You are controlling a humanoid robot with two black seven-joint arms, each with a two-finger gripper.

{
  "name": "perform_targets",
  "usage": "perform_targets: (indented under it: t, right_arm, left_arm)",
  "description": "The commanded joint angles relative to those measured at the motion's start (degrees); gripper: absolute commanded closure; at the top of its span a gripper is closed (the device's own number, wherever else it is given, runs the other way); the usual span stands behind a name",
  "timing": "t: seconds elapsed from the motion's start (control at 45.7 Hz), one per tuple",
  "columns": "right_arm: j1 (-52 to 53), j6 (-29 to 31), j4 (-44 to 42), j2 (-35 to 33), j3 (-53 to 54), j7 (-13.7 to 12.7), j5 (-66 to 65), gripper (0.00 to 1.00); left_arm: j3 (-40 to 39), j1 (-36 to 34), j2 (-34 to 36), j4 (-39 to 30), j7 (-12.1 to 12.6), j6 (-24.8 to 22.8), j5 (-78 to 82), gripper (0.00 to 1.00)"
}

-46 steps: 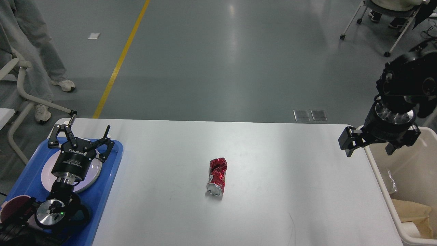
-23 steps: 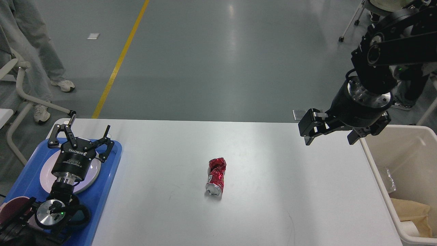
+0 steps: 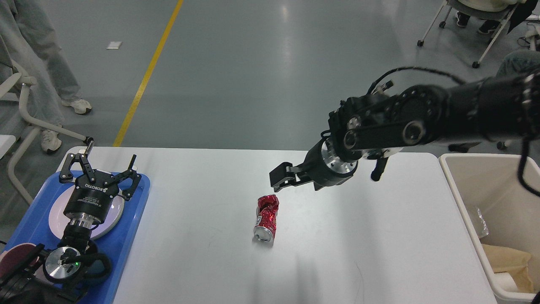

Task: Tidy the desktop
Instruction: 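Raise the right gripper and move it to the crumpled red can, then grasp the crumpled red can with the right gripper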

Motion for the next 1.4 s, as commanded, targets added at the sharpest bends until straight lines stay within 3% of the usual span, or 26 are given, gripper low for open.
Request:
perform_targets:
  t: [0.0,0.175,0.284,0.635,0.744,1.203,1.378]
  right_arm:
    - [-9.3,-2.5,-9.5,8.5,1.5,-0.6,-2.0,0.0]
    - [-22.5,-3.5,-23.6,15.5,1.6,-0.5,-3.0,0.0]
    - [-27.9,-5.4,-28.5,15.1,2.7,-0.4,-3.4,0.0]
    - [-33.2,-10.5,-28.6,14.8,7.8,-0.3,-5.8,0.02]
    - [-34.1,-11.2,-28.6,14.8,8.1,-0.3,-8.0,0.12]
    - [-38.1,-18.0,-25.5,15.0,7.8,-0.5,-44.0,0.08]
    - [-39.1,-18.1,-28.0,14.7,7.8,-0.6,-46.0,0.08]
  left_arm:
    - [0.0,0.0,0.0,0.0,0.0,0.0,0.0,0.04]
    - [0.0,0.0,0.0,0.0,0.0,-0.1,0.0,0.04]
    - [0.0,0.0,0.0,0.0,0.0,-0.1,0.0,0.04]
    - [0.0,0.0,0.0,0.0,0.0,-0.1,0.0,0.04]
    - [0.0,0.0,0.0,0.0,0.0,-0.1,0.0,0.04]
    - [0.0,0.0,0.0,0.0,0.0,-0.1,0.0,0.04]
    - [0.0,0.0,0.0,0.0,0.0,-0.1,0.0,0.04]
